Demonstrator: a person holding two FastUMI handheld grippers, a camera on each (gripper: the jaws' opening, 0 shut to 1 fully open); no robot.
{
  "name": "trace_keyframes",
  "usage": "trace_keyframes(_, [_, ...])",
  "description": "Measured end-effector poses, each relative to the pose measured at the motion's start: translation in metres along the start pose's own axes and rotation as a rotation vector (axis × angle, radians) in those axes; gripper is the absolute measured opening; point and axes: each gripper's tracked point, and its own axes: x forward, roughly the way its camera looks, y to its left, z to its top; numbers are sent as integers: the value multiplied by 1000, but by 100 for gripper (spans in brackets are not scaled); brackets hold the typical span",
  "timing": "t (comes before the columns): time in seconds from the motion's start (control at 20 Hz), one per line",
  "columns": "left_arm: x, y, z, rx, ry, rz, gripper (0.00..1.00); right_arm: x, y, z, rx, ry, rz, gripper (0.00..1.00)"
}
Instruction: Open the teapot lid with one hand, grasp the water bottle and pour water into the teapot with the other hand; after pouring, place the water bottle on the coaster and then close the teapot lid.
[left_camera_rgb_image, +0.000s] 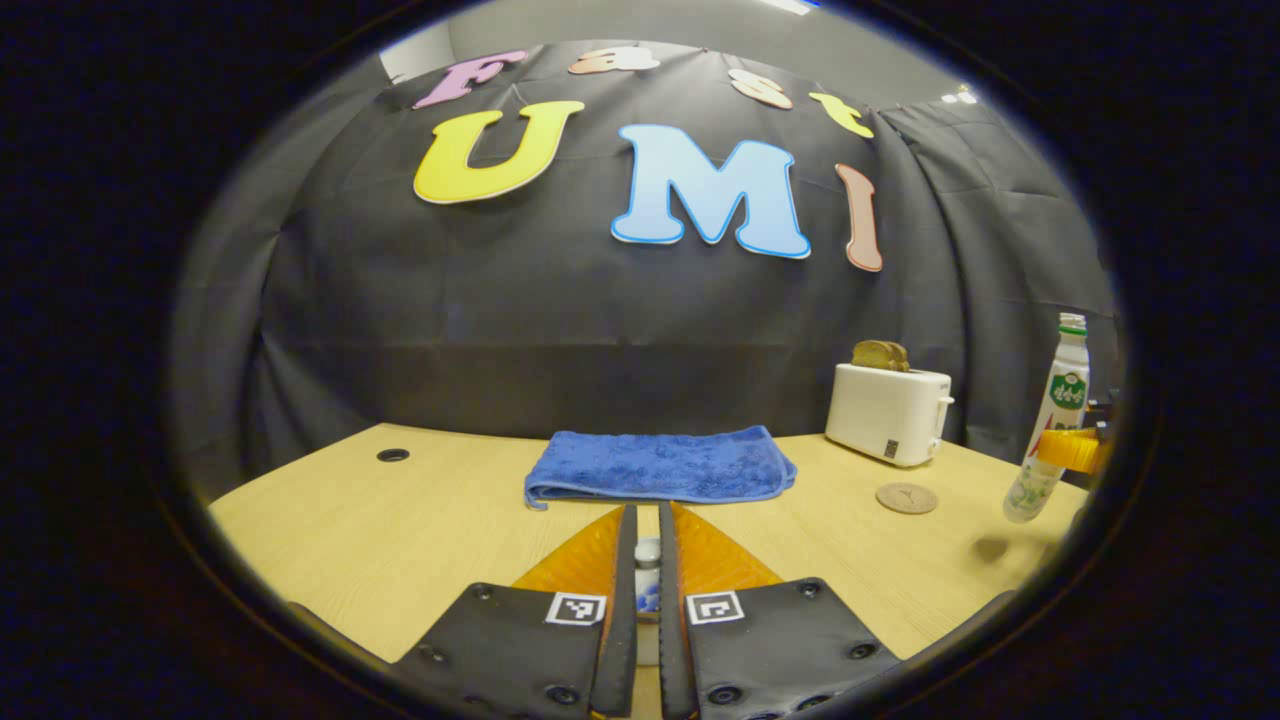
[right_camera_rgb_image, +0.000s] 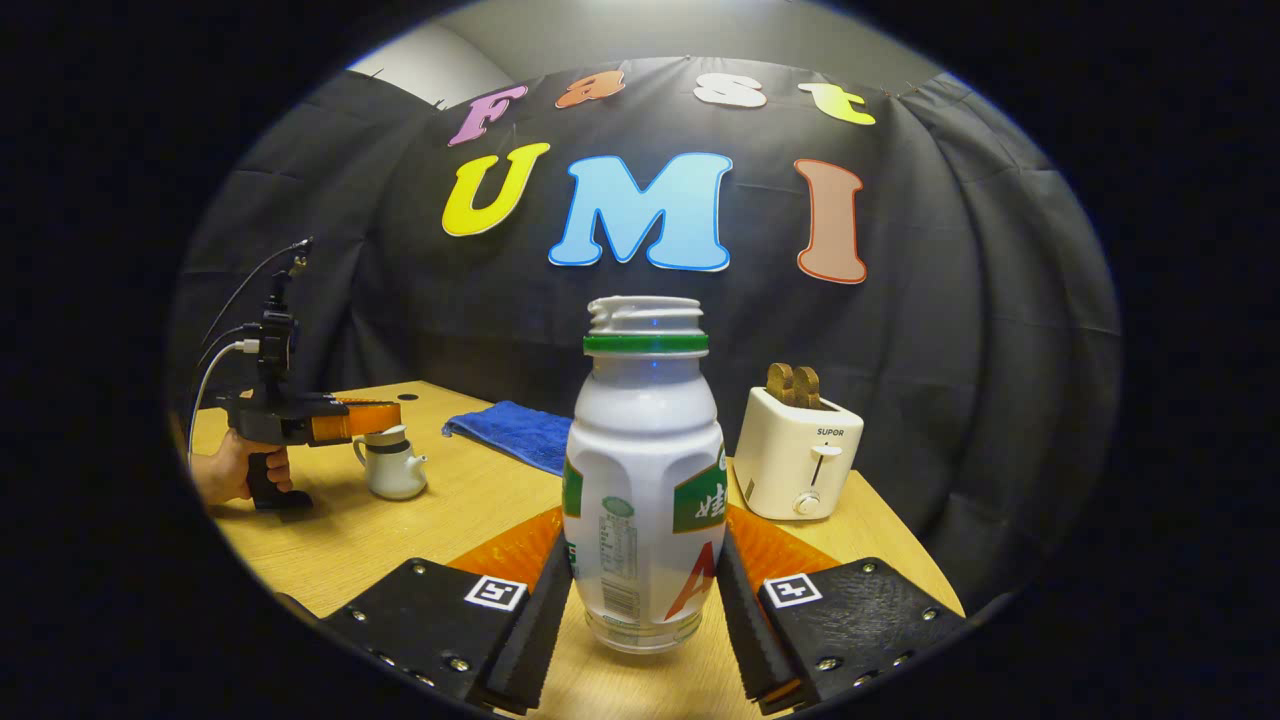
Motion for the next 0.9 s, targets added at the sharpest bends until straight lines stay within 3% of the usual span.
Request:
trace_keyframes(0.05, [-1,2,-6,-2,8,7,16,0,0,0,-4,1,-1,71])
trace_keyframes(0.15, [2,1,-13,-11,22,1,20,1,0,2,-12,-1,-4,71])
trace_keyframes(0.25, [4,2,-16,-6,30,6,16,2,1,0,-13,6,-1,71])
trace_keyframes(0.3, [4,1,-18,-5,32,4,19,2,1,1,-17,8,-2,71])
trace_keyframes(0.5, [6,0,-18,20,33,6,19,7,1,5,-31,10,-9,71])
trace_keyframes(0.6, [4,0,-8,-18,4,-5,29,11,1,5,-35,10,-13,71])
trace_keyframes(0.9, [-49,2,38,-23,-100,-8,42,33,-6,21,16,-16,-49,71])
